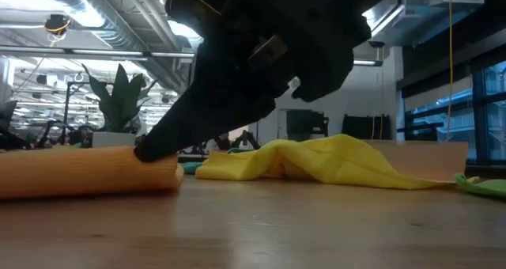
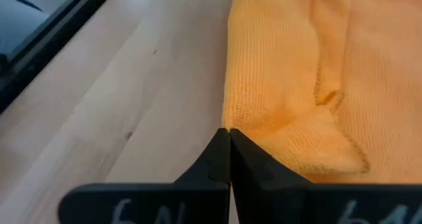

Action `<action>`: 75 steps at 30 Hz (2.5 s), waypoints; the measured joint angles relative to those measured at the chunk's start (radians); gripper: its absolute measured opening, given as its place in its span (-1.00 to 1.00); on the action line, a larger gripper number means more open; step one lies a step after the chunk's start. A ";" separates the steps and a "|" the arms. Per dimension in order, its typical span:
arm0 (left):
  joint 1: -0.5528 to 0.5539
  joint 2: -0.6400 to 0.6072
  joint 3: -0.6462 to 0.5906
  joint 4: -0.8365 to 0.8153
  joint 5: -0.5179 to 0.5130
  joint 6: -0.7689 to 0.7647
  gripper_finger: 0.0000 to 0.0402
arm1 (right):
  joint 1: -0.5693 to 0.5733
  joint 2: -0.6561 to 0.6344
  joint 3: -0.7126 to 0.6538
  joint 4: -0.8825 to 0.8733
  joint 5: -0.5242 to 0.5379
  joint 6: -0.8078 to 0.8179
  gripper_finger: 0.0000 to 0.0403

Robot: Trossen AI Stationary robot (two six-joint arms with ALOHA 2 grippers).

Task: Roll microfiber towels into tight, uniform cylinder then place into a basket
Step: Roll the orange microfiber towel

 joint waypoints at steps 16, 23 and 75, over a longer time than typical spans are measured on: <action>-0.003 -0.035 0.001 -0.141 -0.052 -0.170 -1.00 | -0.004 0.000 0.093 -0.100 0.116 0.131 -1.00; -0.003 -0.035 0.002 -0.161 -0.052 -0.237 -1.00 | -0.012 0.000 0.092 -0.104 0.193 0.194 -1.00; 0.149 -0.035 -0.063 -0.353 -0.076 -0.393 -1.00 | -0.081 0.019 0.084 -0.163 0.329 0.285 -1.00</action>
